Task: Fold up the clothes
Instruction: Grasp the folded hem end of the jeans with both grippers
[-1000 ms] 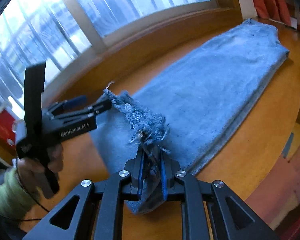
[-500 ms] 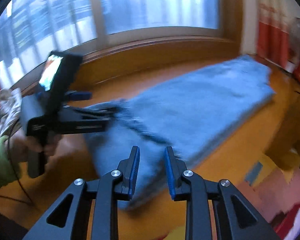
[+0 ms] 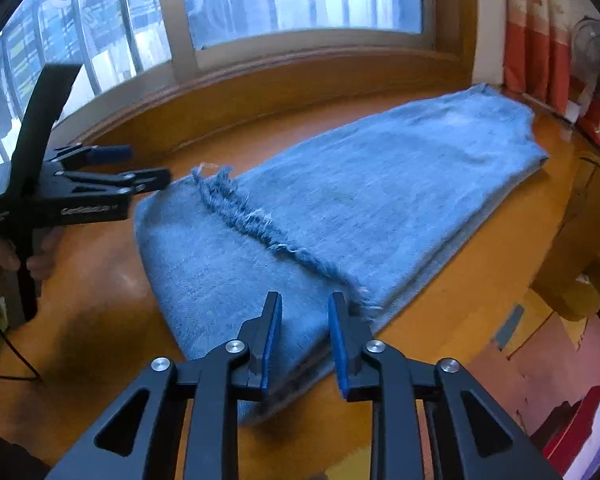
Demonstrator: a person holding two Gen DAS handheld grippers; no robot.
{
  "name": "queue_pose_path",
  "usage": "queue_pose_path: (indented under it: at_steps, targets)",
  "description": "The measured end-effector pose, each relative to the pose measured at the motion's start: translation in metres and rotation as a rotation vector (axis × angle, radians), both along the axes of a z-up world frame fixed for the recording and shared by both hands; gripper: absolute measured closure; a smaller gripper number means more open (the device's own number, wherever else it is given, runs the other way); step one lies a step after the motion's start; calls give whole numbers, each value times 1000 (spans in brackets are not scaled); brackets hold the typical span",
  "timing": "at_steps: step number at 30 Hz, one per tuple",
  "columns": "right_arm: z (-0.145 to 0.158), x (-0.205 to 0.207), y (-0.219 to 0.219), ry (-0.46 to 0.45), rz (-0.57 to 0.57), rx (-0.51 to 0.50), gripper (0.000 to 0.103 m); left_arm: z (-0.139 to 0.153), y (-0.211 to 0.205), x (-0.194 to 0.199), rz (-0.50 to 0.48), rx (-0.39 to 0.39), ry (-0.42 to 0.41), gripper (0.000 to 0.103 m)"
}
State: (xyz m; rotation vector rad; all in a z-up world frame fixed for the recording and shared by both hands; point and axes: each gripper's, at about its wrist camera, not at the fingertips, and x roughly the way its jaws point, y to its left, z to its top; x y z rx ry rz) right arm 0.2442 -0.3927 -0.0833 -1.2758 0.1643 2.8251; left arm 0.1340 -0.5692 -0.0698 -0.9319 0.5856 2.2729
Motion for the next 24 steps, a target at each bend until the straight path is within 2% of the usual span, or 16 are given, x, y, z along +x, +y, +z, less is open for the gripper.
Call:
queue_pose_path:
  at_steps: [1,4,9,16,20,22,23,24]
  targets:
    - [4,9,-1,6,-6,5,67,1,-5,4,-27,-1,-6,21]
    - [10,32,-7,7,4,22,62,-1,-16,19,-121,-21,-21,21]
    - [-5,55,-30,-50,58,49,61,-23,-16,38,-270,-62,-57,21]
    - [-23,43,-52,-33,52,106,61,-49,12,27,-360,-84,-96,21]
    - [-28,35,-57,-16,42,132,61,-51,20,21,-393,-56,-110,21]
    - [-30,35,-57,3,33,144,62,-51,22,21,-408,-44,-113,30]
    - [-30,35,-57,8,26,145,63,-50,23,23,-415,-37,-124,42]
    - [-30,35,-56,10,17,149,73,-50,25,24,-422,-30,-136,46]
